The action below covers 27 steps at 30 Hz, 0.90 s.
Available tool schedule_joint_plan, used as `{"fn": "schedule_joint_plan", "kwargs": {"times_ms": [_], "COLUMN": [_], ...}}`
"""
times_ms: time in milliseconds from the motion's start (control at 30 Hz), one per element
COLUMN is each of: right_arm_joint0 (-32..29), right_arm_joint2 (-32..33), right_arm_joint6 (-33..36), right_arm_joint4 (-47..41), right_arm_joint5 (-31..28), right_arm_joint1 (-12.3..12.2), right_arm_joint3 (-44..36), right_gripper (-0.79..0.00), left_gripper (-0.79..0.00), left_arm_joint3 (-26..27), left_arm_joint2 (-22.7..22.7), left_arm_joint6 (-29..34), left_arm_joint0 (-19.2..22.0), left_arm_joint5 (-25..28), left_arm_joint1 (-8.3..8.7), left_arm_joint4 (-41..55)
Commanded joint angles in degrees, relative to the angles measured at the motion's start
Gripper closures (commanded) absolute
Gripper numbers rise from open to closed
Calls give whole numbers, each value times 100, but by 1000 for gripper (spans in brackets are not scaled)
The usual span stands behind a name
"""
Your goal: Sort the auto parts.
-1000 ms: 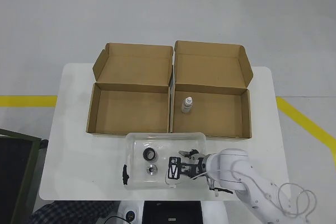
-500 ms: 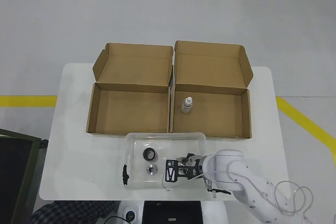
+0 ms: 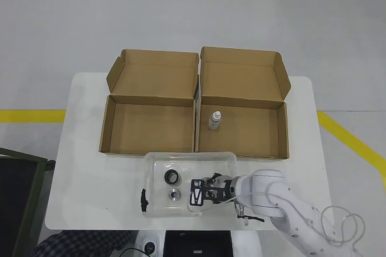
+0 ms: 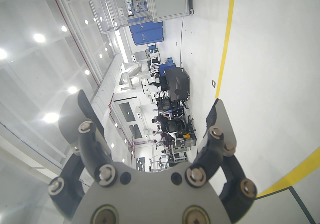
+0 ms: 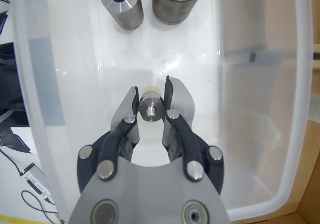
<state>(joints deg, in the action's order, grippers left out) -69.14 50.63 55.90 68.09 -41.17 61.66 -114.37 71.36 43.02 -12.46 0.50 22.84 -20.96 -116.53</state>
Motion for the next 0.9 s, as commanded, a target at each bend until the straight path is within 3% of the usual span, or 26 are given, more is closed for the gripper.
{"fn": "schedule_joint_plan", "kwargs": {"times_ms": [0, 233, 600, 867], "right_arm_joint0": [-23, -142, -520, -803], "right_arm_joint2": [56, 322, 992, 1401], "right_arm_joint6": [-161, -801, -2629, -3998], "right_arm_joint4": [-5, 15, 348, 412], "right_arm_joint5": [-6, 101, -91, 97], "right_arm_joint1": [-14, -62, -181, -218], "right_arm_joint3": [10, -43, -332, -387], "right_gripper": [0, 0, 0, 0], "left_gripper": [-785, -785, -785, -785], "left_arm_joint3": [0, 0, 0, 0], "left_arm_joint2": [0, 0, 0, 0], "left_arm_joint6": [0, 0, 0, 0], "left_arm_joint0": [0, 0, 0, 0], "left_arm_joint5": [0, 0, 0, 0], "left_arm_joint1": [0, 0, 0, 0], "left_arm_joint4": [0, 0, 0, 0]}}
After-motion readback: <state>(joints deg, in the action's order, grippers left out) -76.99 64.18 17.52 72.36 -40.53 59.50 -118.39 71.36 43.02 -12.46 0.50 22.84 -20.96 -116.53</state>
